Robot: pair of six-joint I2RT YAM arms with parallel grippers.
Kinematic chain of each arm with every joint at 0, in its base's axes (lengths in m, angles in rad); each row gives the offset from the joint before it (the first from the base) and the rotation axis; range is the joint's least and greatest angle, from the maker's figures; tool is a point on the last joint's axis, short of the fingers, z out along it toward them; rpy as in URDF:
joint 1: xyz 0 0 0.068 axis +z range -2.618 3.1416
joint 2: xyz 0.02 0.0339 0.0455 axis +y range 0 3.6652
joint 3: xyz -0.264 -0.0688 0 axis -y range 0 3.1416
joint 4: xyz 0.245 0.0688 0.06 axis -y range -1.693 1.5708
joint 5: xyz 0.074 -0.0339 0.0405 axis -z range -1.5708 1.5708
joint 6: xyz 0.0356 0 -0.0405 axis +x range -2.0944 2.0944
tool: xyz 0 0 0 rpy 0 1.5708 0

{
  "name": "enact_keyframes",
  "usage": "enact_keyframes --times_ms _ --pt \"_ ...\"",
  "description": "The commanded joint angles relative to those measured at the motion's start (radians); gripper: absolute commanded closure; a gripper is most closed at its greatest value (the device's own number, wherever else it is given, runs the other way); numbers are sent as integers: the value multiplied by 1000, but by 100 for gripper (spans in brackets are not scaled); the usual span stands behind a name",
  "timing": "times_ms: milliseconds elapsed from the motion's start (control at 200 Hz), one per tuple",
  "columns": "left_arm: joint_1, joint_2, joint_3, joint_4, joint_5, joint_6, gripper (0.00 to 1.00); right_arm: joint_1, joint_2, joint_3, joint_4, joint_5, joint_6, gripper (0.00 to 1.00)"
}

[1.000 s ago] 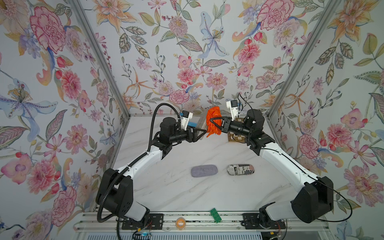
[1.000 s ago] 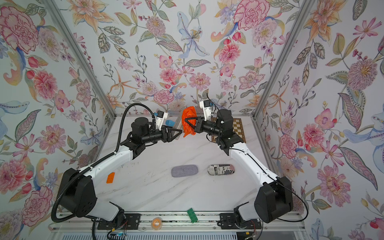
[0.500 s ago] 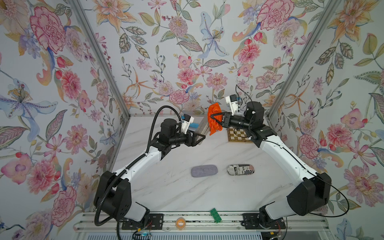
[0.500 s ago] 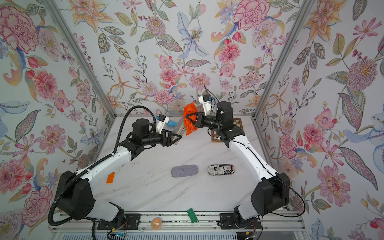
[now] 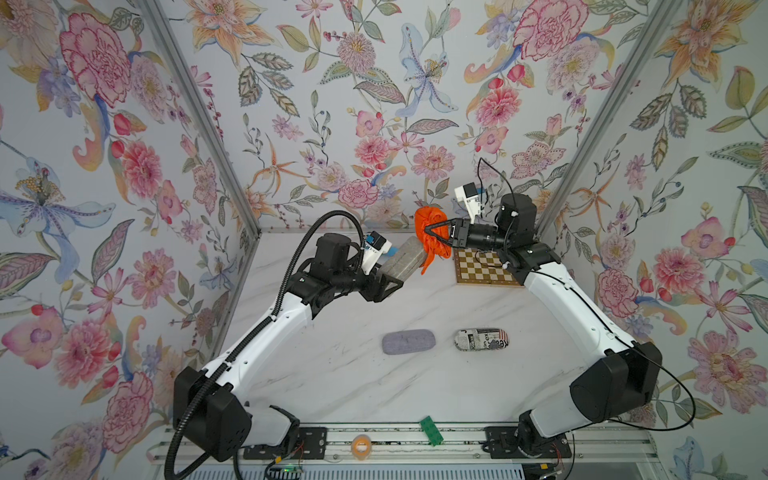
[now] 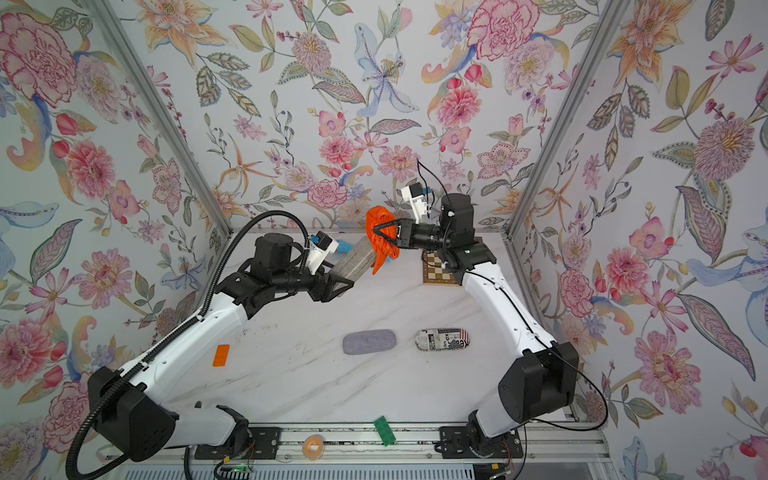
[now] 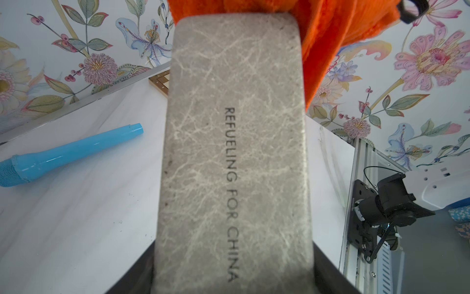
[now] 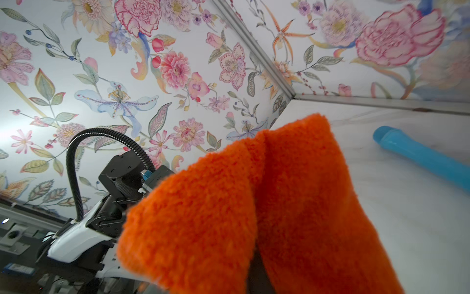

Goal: Wipe the eyeglass case
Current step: Wipe the dirt from the eyeglass case.

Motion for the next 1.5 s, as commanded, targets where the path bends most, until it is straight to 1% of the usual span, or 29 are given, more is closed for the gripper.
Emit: enact_keyframes --times_ms 0,50,110,160,250,315,410,500,571,626,711,776,906,976,1086,1176,1196,1326,1421,1496 --pt "-6 -6 50 29 -42 54 64 25 30 -37 69 -94 108 100" --pt "-3 -8 48 55 -52 49 64 19 32 -43 58 -92 116 100" --pt "-7 -1 59 61 -36 55 64 6 33 -63 83 -92 144 100" --pt "-36 4 75 54 -35 75 63 -10 34 -80 133 -106 184 100" --pt "-119 1 69 63 -71 109 63 -34 53 -98 250 -146 268 100" --pt "-143 -11 43 105 -85 108 63 -46 68 -97 296 -167 295 100" --pt "-135 -35 9 143 -131 99 64 -58 91 -94 346 -206 341 100" --pt "-98 -44 -2 156 -166 85 65 -69 114 -113 497 -248 461 100" --pt "-59 -37 1 161 -178 74 65 -74 126 -132 611 -256 562 100" --pt "-41 -31 5 161 -199 72 66 -76 131 -142 666 -258 605 100" --pt "-35 -19 17 160 -193 73 65 -75 124 -152 662 -253 608 100" --pt "-49 -14 18 177 -173 67 65 -75 118 -165 660 -243 606 100" --pt "-134 16 33 161 -201 109 65 -70 123 -179 663 -225 605 100" --pt "-160 32 39 142 -199 148 65 -61 131 -171 661 -223 604 100" --pt "-150 23 31 154 -202 152 64 -47 149 -160 661 -233 605 100" --pt "-94 5 24 183 -165 119 65 -51 146 -162 665 -237 604 100" --pt "-77 -1 20 195 -151 82 65 -55 142 -163 668 -237 604 100" --pt "13 -36 2 259 -54 -41 64 -96 98 -184 683 -223 594 100" --pt "45 -44 -7 299 23 -139 63 -125 55 -223 692 -199 580 100" --pt "58 -36 -6 324 84 -224 63 -111 20 -247 711 -188 556 100"
